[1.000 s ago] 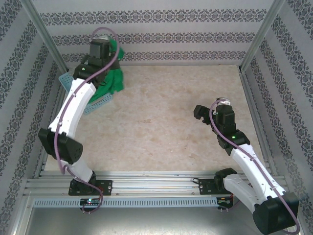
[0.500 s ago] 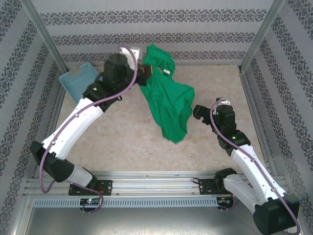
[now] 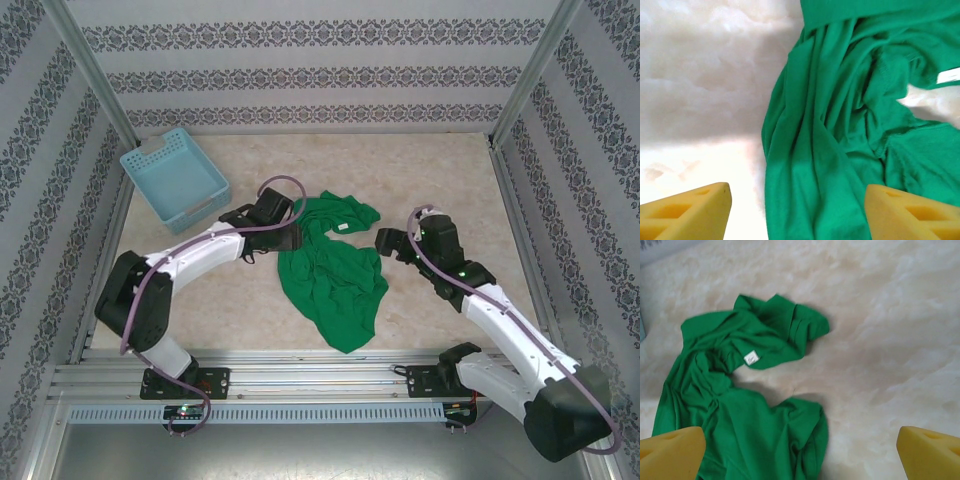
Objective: Fold the inside-out t-shirt
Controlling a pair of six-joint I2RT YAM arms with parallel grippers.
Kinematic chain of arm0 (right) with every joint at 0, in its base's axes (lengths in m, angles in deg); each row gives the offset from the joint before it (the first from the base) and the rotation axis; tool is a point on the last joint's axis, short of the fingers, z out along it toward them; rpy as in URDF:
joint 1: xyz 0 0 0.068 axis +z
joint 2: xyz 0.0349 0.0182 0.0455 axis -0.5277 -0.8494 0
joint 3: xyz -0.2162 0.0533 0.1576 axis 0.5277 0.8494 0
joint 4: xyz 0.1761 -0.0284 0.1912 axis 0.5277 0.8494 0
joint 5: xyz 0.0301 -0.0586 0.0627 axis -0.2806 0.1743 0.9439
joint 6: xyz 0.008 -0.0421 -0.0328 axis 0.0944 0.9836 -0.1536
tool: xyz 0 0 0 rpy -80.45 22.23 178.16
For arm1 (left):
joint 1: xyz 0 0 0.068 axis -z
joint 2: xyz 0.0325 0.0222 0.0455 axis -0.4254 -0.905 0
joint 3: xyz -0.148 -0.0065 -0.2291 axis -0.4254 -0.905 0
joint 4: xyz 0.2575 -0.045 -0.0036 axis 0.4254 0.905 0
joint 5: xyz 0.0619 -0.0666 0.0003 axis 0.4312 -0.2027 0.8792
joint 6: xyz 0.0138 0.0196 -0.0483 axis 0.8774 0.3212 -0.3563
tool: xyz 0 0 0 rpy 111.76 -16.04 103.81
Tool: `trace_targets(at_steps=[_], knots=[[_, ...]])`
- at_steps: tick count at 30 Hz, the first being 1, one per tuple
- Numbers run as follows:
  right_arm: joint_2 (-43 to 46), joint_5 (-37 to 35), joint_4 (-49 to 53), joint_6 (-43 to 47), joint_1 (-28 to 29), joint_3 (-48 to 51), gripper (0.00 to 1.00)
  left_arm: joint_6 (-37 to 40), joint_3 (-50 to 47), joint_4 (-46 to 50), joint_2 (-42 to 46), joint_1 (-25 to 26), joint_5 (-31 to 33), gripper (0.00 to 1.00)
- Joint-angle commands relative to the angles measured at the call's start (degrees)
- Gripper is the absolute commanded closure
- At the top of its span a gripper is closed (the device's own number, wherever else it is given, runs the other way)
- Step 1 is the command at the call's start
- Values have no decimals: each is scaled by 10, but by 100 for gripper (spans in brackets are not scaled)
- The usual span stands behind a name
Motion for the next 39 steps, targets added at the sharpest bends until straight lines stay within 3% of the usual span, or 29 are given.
trace_targets(at_steps=[1, 7, 14, 18, 23, 26, 32, 39], knots=[[-18, -4, -1, -6, 26, 16, 2, 22, 3, 15, 26, 8, 22, 27], [-112, -10, 4, -39, 49, -11, 5, 13, 25, -11, -39, -4, -8, 28], [-250, 33, 18, -40, 95, -78, 20, 2, 70, -12, -136, -17, -68, 47], [-304, 12, 39, -40, 117, -109, 39, -1, 59, -17, -141, -19, -69, 66], [-338, -12, 67, -27, 117, -139, 78, -1, 40, -16, -129, -37, -67, 93], [-329, -41, 92, -15, 115, -152, 98, 1, 22, -26, -105, -49, -63, 100], [-233, -73, 110, 4, 79, -154, 100, 1, -21, -45, -31, -69, -24, 100], [-107, -17, 120, 18, -3, -170, 100, 26, -77, -86, 116, -90, 20, 100]])
